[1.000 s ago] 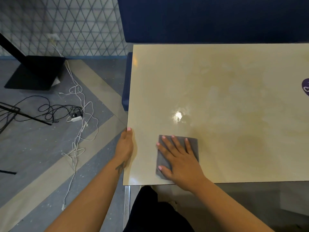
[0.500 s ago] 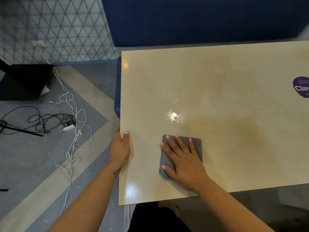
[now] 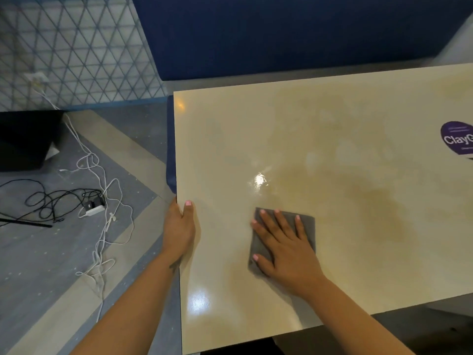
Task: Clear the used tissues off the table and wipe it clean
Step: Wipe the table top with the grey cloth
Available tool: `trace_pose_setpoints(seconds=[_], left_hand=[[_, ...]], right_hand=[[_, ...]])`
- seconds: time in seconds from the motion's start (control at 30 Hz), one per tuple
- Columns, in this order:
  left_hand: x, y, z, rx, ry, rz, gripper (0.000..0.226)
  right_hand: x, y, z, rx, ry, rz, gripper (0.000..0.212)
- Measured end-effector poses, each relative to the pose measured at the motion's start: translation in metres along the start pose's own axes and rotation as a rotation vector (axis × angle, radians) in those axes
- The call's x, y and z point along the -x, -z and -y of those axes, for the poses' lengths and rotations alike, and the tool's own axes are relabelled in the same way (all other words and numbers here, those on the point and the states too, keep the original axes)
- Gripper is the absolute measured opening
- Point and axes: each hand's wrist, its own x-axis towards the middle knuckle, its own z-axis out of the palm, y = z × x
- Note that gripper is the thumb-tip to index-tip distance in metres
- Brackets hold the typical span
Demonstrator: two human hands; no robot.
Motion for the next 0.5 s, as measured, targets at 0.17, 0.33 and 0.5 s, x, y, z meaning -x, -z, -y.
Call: trace_pose_setpoints(seconds=[0.17, 0.33, 0.5], left_hand=[[-0.013, -0.002, -0.003, 0.012, -0.012, -0.006, 0.036], [-0.022, -0.003, -0.003, 0.009, -0.006, -0.005, 0.036], [-0.027, -0.004, -0.005, -0.015, -0.031, -0.024, 0.036]], right_hand=[[-0.048, 0.007, -0.017, 0.033, -0.232, 0.02, 0.068], [-0.081, 0.006, 0.02, -0.029, -0.18, 0.047, 0.069], [-0.053, 0.002, -0.002, 0.004, -0.109, 0.006, 0.066]])
